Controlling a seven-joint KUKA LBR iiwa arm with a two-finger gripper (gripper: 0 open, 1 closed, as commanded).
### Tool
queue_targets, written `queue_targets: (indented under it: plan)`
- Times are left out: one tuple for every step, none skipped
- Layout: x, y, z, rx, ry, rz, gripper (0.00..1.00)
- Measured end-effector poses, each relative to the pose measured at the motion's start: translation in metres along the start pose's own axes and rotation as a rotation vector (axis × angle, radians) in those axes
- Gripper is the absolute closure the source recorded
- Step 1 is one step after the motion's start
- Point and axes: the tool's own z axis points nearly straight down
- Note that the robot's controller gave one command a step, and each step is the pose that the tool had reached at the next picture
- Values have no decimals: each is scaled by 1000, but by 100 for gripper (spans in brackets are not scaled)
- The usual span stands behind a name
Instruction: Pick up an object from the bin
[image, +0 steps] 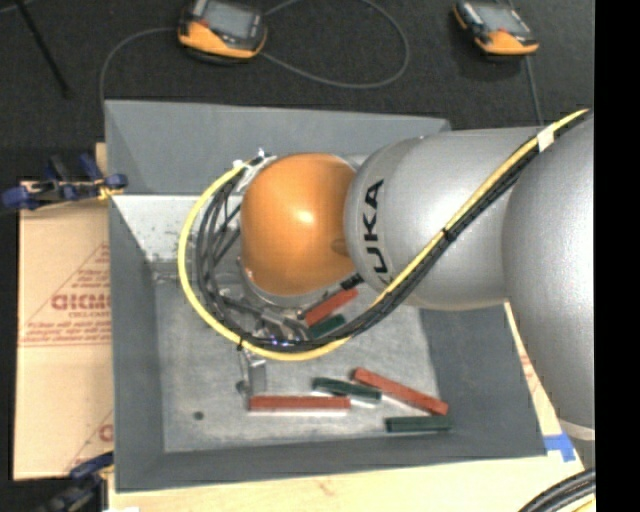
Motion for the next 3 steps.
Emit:
queue_targets:
  plan:
    - [-15,-1,116,-2,14,76,0]
    - [0,-41,-13,0,3,-213,0]
    - [-2,-24,114,-5,16,-180,0]
